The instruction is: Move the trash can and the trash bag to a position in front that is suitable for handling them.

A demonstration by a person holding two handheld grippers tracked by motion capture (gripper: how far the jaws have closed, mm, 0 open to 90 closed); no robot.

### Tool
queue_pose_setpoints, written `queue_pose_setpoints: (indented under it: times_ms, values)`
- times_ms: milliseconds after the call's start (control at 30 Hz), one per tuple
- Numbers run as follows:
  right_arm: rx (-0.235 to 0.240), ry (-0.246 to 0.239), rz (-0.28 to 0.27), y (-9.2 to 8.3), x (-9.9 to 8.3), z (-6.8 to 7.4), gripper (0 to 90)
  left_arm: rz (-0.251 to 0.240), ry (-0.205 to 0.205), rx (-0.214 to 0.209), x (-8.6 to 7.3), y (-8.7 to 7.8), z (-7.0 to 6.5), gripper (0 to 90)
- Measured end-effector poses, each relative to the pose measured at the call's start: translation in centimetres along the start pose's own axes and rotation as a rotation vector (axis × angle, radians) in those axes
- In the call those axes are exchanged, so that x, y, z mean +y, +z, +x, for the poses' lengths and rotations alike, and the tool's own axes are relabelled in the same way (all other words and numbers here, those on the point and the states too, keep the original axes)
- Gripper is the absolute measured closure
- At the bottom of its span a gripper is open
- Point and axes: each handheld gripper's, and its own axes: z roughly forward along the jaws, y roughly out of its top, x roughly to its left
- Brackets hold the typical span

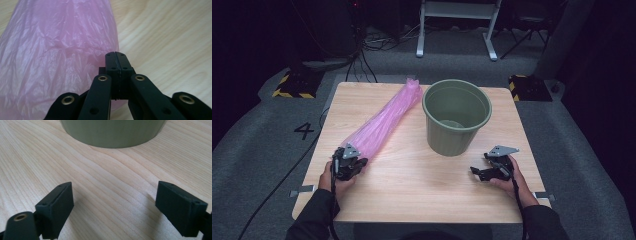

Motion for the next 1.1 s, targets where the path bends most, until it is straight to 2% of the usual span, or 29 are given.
queue_pose_setpoints:
  times_ms: [167, 267, 333, 533, 567, 633, 733, 767, 833, 900, 1000, 1100]
  values:
    - [0.000, 0.000, 0.000, 0.0, 0.0, 0.0, 14.9, 0.013, 0.054, -0.041, 1.0, 0.7, -2.5, 89.3]
    - [0.000, 0.000, 0.000, 0.0, 0.0, 0.0, 14.9, 0.022, 0.058, -0.064, 1.4, 1.3, -3.9, 89.0]
    - [0.000, 0.000, 0.000, 0.0, 0.0, 0.0, 14.9, 0.027, 0.066, -0.065, 1.7, 1.6, -4.8, 87.7]
    - [0.000, 0.000, 0.000, 0.0, 0.0, 0.0, 14.9, 0.022, 0.083, -0.098, 2.2, 2.2, -6.7, 82.7]
    - [-0.001, 0.000, 0.000, 0.0, 0.0, 0.0, 14.9, 0.020, 0.084, -0.100, 2.2, 2.2, -7.0, 80.6]
    - [0.000, 0.000, 0.000, 0.0, 0.0, 0.0, 14.9, 0.004, 0.091, -0.115, 2.3, 2.0, -7.4, 69.6]
    - [0.000, -0.001, 0.000, 0.0, 0.0, 0.0, 14.9, -0.027, 0.105, -0.114, 2.3, 1.6, -7.6, 51.6]
    - [0.000, 0.000, 0.000, 0.0, 0.0, 0.0, 14.9, -0.035, 0.111, -0.112, 2.3, 1.3, -7.6, 48.4]
    - [-0.001, 0.000, 0.000, 0.0, 0.0, 0.0, 14.9, -0.068, 0.120, -0.125, 2.3, 0.6, -7.7, 37.0]
    - [-0.001, 0.000, 0.000, 0.0, 0.0, 0.0, 14.9, -0.093, 0.137, -0.105, 2.4, -0.3, -7.9, 32.6]
    - [0.000, 0.000, 0.000, 0.0, 0.0, 0.0, 14.9, -0.147, 0.137, -0.084, 2.7, -1.7, -7.8, 24.0]
    - [-0.001, 0.000, 0.000, 0.0, 0.0, 0.0, 14.9, -0.191, 0.129, -0.057, 2.9, -3.2, -6.8, 22.1]
